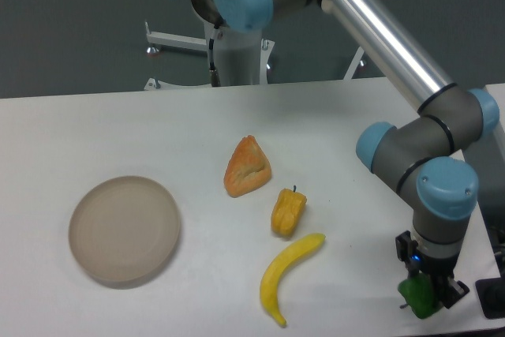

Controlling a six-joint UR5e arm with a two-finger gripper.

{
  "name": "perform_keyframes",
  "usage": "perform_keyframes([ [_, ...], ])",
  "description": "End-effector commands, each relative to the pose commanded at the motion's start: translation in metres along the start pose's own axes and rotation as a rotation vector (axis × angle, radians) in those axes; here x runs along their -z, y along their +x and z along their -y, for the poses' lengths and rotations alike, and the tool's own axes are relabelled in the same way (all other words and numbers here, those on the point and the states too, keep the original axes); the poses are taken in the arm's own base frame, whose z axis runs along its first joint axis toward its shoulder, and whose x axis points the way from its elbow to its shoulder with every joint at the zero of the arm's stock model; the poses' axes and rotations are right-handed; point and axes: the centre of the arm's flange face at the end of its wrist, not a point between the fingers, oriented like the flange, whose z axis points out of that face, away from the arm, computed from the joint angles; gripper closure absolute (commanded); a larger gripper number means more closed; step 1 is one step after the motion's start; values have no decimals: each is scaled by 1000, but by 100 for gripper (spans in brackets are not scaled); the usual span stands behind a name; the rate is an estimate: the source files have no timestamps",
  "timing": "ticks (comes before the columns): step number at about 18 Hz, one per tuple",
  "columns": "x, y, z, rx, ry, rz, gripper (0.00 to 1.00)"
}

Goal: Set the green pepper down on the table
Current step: 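Lift the green pepper in the gripper and carry it across the table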

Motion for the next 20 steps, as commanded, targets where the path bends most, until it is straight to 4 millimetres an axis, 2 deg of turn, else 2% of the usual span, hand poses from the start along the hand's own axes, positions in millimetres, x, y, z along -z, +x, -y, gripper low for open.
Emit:
perform_keyframes([
  [4,21,27,0,6,26,-60,61],
  [10,40,87,-24,33,41,-150,62],
  [14,34,132,-53,66,34,-218,62],
  [16,30,149,-59,59,36,-245,62],
  [18,27,162,-74,80,40,-268,62],
  [20,23,171,-79,105,91,-286,62],
])
